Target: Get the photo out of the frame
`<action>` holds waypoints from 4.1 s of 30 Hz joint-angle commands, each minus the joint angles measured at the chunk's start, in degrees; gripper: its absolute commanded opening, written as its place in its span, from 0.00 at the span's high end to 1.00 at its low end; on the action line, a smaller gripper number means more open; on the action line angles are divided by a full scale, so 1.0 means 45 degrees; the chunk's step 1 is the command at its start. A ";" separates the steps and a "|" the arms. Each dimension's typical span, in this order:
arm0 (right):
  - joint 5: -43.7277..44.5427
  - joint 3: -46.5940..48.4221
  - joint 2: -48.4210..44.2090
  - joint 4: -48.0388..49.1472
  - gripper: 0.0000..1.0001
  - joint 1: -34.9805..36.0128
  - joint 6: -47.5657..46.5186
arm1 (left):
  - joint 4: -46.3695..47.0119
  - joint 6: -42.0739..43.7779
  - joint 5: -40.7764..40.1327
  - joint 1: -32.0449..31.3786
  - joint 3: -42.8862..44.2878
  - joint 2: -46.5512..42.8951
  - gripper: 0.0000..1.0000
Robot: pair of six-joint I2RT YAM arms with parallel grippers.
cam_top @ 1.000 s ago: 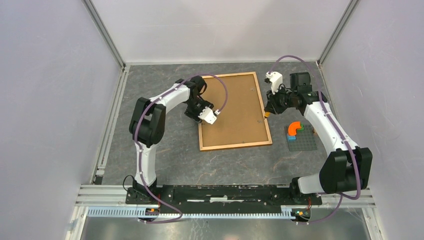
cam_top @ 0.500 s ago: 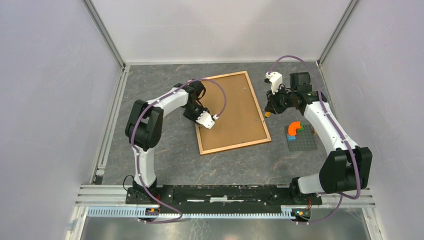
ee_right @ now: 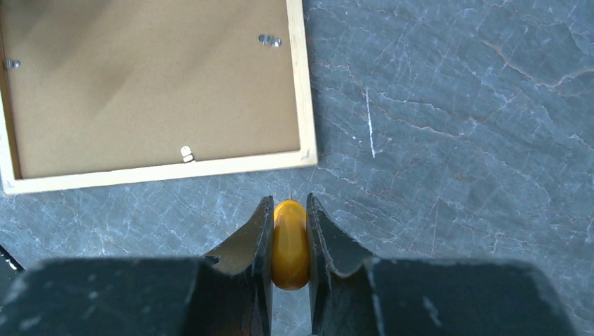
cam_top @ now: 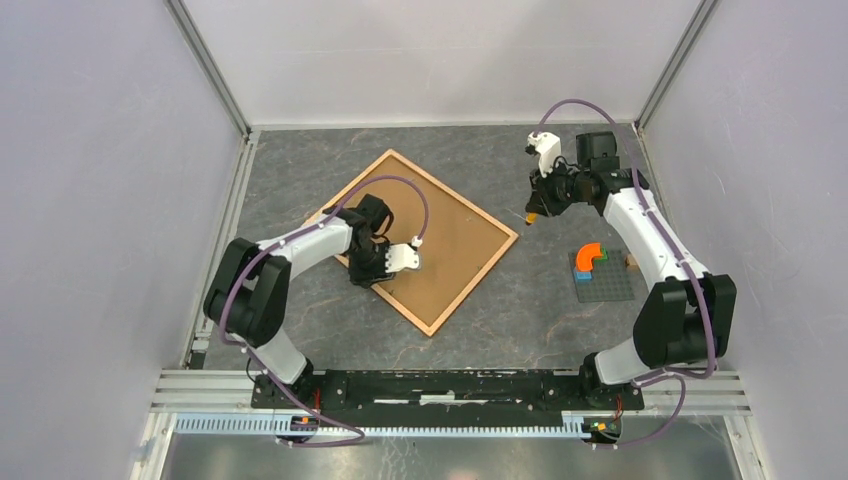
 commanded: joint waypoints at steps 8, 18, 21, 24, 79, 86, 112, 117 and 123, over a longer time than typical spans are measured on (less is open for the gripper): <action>-0.0365 0.1317 0.0640 -0.0055 1.00 0.0017 -0.0268 | 0.2485 -1.0201 0.0305 -0.2942 0.0590 0.1372 0.73; 0.0241 0.0578 0.0406 0.0573 1.00 0.0793 -0.0234 | 0.2550 -1.0817 0.0961 -0.3218 0.1519 0.1481 0.60; 0.0719 0.0330 0.0381 0.0969 1.00 0.1366 -0.0048 | 0.2508 -0.9958 0.0558 -0.3180 0.1355 0.0960 0.51; 0.1198 -0.0006 0.0313 0.1577 1.00 0.1956 0.0320 | 0.2501 -0.9148 0.0274 -0.3178 0.0955 0.0346 0.39; 0.4858 -0.2045 0.1299 0.5236 1.00 0.3296 0.1814 | 0.3817 -0.6516 -0.0699 -0.3081 -0.1198 0.1046 0.50; 0.3267 -0.2200 0.1348 0.4907 1.00 0.3316 0.2128 | 0.3894 -0.6534 -0.0673 -0.3081 -0.1207 0.1087 0.50; 0.4052 -0.2280 0.0185 0.4072 1.00 0.3304 0.0938 | 0.4113 -0.6555 -0.0741 -0.3081 -0.1344 0.1130 0.49; 0.4431 -0.2396 0.0507 0.4554 1.00 0.3305 0.0868 | 0.4109 -0.6508 -0.0749 -0.3081 -0.1292 0.1237 0.49; 0.4376 -0.2344 0.0974 0.5076 1.00 0.3318 0.1234 | 0.4075 -0.6496 -0.0742 -0.3084 -0.1319 0.1224 0.49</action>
